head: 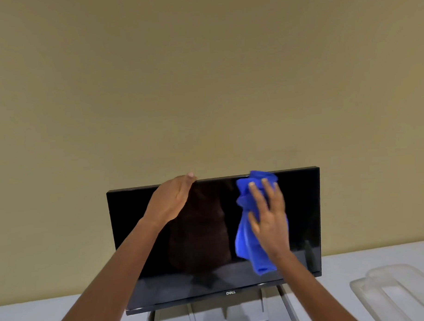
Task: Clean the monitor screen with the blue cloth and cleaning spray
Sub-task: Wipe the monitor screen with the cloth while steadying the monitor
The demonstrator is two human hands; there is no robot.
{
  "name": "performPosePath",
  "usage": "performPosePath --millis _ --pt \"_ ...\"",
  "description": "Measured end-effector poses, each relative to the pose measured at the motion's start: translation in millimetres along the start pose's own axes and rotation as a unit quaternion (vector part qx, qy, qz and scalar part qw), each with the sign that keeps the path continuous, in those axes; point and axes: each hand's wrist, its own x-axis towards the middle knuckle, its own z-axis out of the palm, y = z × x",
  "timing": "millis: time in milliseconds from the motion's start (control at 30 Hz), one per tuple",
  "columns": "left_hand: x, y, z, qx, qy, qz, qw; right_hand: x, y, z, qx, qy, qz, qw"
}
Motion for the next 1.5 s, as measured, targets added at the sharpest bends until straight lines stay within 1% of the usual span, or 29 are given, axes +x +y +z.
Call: performPosePath --millis 33,100,167,200,267,367,433,500,600,667,733,767,833,900,933,967,1033,1100,1167,1200,1233,1267,1300,1333,1400,1433,1500 --pt "-5 -9 -8 0.024 0.023 0.009 0.999 6 10 -11 0.037 0.033 0.078 0.996" --pt "-14 -28 -24 0.064 0.078 0.012 0.995 18 28 -25 0.097 0.101 0.208 0.968" --pt "-21 -51 -36 0.108 0.118 -0.01 0.987 25 35 -29 0.124 0.131 0.293 0.939" --pt "-24 -60 -39 0.123 0.13 -0.026 0.984 26 36 -28 0.119 0.129 0.311 0.934" --pt "-30 -77 -42 0.121 0.136 -0.047 0.982 25 29 -17 0.086 0.111 0.308 0.941" --pt "-29 -86 -41 0.056 0.13 -0.043 0.989 22 0 8 0.048 0.09 0.276 0.956" --pt "-27 -88 -39 0.038 0.131 -0.039 0.99 17 -29 27 0.04 0.081 0.239 0.967" --pt "-28 -90 -38 0.037 0.136 -0.034 0.989 7 -62 49 0.027 0.068 0.179 0.981" --pt "-31 -91 -37 0.034 0.146 -0.025 0.988 -17 -114 80 -0.003 0.021 0.051 0.998" --pt "-31 -92 -36 0.025 0.156 -0.028 0.987 -40 -139 99 -0.015 -0.028 -0.037 0.999" --pt "-30 -94 -34 0.018 0.163 -0.029 0.986 -70 -151 118 -0.034 -0.072 -0.135 0.988" --pt "-31 -95 -34 0.014 0.166 -0.027 0.986 -87 -152 125 -0.047 -0.094 -0.191 0.976" --pt "-32 -97 -32 0.017 0.174 -0.015 0.984 -119 -146 134 -0.091 -0.14 -0.299 0.94" --pt "-35 -98 -31 0.019 0.182 -0.005 0.983 -137 -134 131 -0.126 -0.174 -0.366 0.905" --pt "-36 -98 -32 0.014 0.184 -0.002 0.983 -138 -127 125 -0.128 -0.177 -0.375 0.901" --pt "-36 -98 -32 0.006 0.186 -0.001 0.983 -132 -120 119 -0.118 -0.164 -0.366 0.909" --pt "-36 -97 -33 -0.007 0.187 0.0 0.982 -108 -105 103 -0.086 -0.101 -0.303 0.943" --pt "-36 -95 -33 -0.012 0.193 0.004 0.981 -71 -88 81 -0.063 -0.035 -0.206 0.976" --pt "-37 -94 -33 -0.015 0.199 0.008 0.98 -34 -70 57 -0.015 0.009 -0.092 0.996" --pt "-38 -95 -32 -0.017 0.201 0.008 0.979 -17 -62 46 0.018 0.034 -0.015 0.999" --pt "-37 -95 -32 -0.02 0.203 0.009 0.979 -2 -57 36 0.055 0.064 0.068 0.994" --pt "-37 -95 -32 -0.021 0.203 0.011 0.979 10 -53 32 0.083 0.097 0.14 0.982" --pt "-36 -96 -32 -0.022 0.202 0.013 0.979 19 -55 32 0.085 0.119 0.192 0.97" --pt "-36 -97 -32 -0.023 0.202 0.014 0.979 23 -59 35 0.067 0.128 0.215 0.966" --pt "-36 -98 -31 -0.029 0.204 0.015 0.978 19 -76 51 0.009 0.133 0.199 0.971" --pt "-36 -99 -31 -0.032 0.207 0.016 0.978 12 -86 61 -0.009 0.133 0.178 0.975" --pt "-36 -100 -30 -0.036 0.213 0.016 0.976 -12 -105 82 -0.038 0.112 0.107 0.987"
